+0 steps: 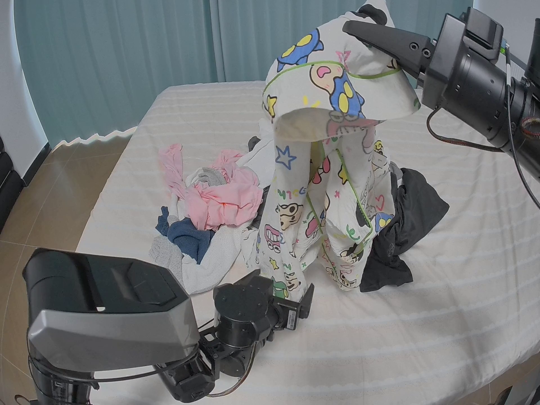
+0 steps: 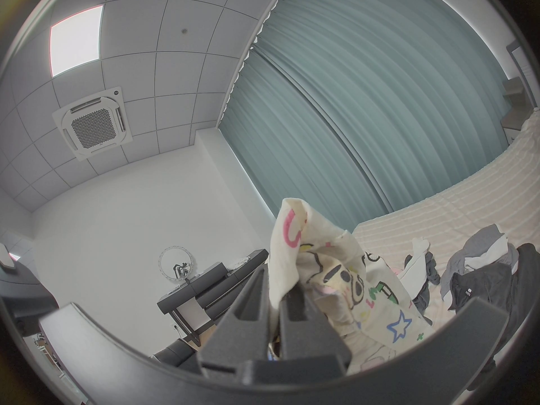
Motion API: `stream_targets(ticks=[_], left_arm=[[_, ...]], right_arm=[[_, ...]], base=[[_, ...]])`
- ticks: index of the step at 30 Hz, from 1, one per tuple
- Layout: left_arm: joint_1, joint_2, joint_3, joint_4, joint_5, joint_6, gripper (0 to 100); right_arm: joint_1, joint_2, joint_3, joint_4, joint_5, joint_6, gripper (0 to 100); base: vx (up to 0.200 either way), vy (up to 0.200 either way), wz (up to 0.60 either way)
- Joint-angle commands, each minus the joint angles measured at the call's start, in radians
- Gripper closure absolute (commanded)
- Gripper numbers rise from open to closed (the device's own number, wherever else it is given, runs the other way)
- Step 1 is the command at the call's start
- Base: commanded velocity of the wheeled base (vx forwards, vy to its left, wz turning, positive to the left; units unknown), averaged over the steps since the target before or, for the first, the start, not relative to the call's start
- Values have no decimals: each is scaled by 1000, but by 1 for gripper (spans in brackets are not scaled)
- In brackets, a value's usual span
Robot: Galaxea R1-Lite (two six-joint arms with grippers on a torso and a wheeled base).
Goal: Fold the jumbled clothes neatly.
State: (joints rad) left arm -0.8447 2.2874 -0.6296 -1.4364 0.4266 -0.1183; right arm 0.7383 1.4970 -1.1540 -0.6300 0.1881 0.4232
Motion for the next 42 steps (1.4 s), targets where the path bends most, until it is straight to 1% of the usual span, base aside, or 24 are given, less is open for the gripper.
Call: stream_targets(ticks=[1, 3, 9, 10, 16, 22, 25, 27, 31, 33, 34, 36, 37, 40, 42], left_arm=[[27, 76, -65, -75, 21, 16, 0], [22, 79, -65, -93, 17, 12, 0], [18, 84, -55, -93, 18, 16, 0], [18, 84, -55, -93, 18, 16, 100], [21, 84, -22, -96, 21, 17, 100], [41, 72, 91, -134, 24, 20, 100], [56, -25, 157, -134, 32, 9, 100], [75, -82, 169, -134, 32, 9, 100], [133, -229, 172, -134, 34, 16, 100], [134, -235, 172, -134, 34, 16, 100], [176, -333, 171, -134, 31, 19, 100], [194, -376, 171, -134, 29, 28, 100], [216, -434, 168, -134, 27, 40, 100], [243, -506, 154, -134, 27, 69, 100], [266, -562, 129, -101, 26, 94, 100]], right_arm=[[0, -21, 10, 0, 1, 0, 100], [-5, -23, 11, 0, 1, 0, 100], [-17, -21, 20, 0, 1, 2, 100], [-17, -21, 20, 0, 1, 2, 100], [-45, -21, 22, 0, 1, 2, 100], [-85, -38, 40, 0, 1, 62, 100], [-126, -58, 82, 0, 5, 65, 100], [-146, -75, 114, 0, 8, 66, 100], [-192, -120, 205, 0, 13, 66, 100], [-194, -121, 208, 0, 13, 66, 100], [-221, -155, 267, -2, 21, 66, 100], [-235, -172, 295, -2, 33, 66, 100], [-258, -190, 333, -2, 51, 66, 100], [-283, -210, 372, -2, 60, 66, 100], [-300, -225, 389, -2, 60, 66, 100]], base=[[0, 0, 0], [0, 0, 0], [0, 0, 0], [0, 0, 0], [0, 0, 0], [0, 0, 0], [0, 0, 0], [0, 0, 0], [0, 0, 0], [0, 0, 0], [0, 0, 0], [0, 0, 0], [0, 0, 0], [0, 0, 0], [0, 0, 0]])
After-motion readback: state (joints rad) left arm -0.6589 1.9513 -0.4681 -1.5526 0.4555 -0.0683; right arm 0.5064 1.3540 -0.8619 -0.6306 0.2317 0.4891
